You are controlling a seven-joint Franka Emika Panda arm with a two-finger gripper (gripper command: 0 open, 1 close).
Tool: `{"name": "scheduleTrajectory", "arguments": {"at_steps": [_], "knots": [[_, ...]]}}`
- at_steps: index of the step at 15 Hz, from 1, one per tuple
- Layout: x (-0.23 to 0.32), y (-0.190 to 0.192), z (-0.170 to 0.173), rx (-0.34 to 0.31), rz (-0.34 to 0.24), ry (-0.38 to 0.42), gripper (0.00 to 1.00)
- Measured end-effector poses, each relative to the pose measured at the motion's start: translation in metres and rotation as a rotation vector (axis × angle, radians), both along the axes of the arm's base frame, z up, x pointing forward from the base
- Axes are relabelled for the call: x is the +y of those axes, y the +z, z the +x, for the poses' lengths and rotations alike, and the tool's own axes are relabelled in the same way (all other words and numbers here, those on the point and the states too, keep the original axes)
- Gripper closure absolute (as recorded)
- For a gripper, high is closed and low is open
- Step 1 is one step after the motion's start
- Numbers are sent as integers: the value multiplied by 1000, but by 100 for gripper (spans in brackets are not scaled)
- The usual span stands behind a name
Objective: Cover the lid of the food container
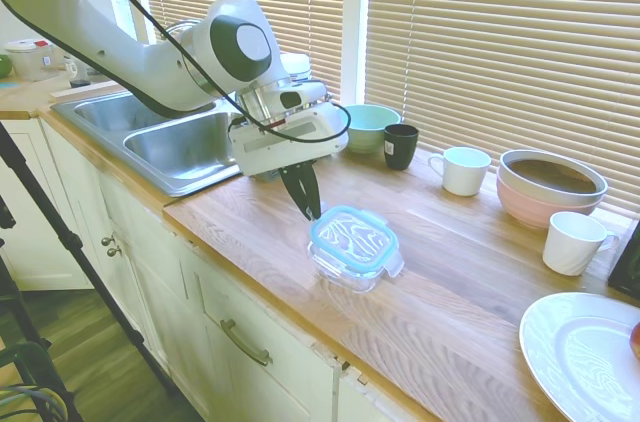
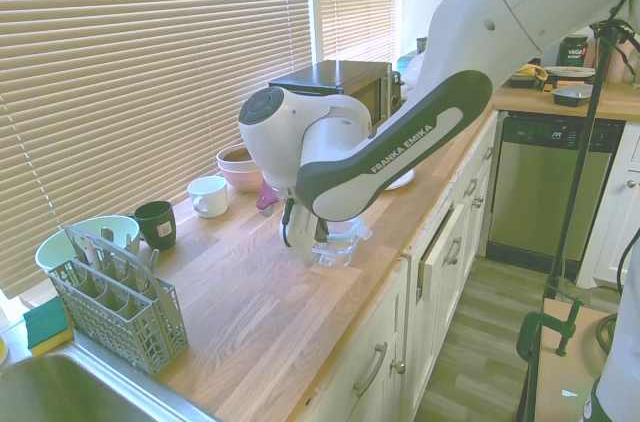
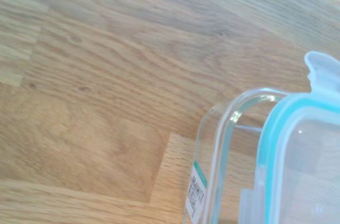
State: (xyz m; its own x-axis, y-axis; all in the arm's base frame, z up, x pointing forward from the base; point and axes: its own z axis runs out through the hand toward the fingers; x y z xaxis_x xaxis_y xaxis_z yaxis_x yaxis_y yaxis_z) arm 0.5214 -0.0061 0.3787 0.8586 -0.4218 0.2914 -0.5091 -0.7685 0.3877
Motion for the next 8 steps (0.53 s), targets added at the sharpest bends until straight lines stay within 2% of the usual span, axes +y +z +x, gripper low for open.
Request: {"name": "scheduleTrajectory", "arguments": {"at_steps": [5,8], "knots": [[-6,-12,6,20,-2,-10,100],[-11,-14,19,10,35,-50,100]]}}
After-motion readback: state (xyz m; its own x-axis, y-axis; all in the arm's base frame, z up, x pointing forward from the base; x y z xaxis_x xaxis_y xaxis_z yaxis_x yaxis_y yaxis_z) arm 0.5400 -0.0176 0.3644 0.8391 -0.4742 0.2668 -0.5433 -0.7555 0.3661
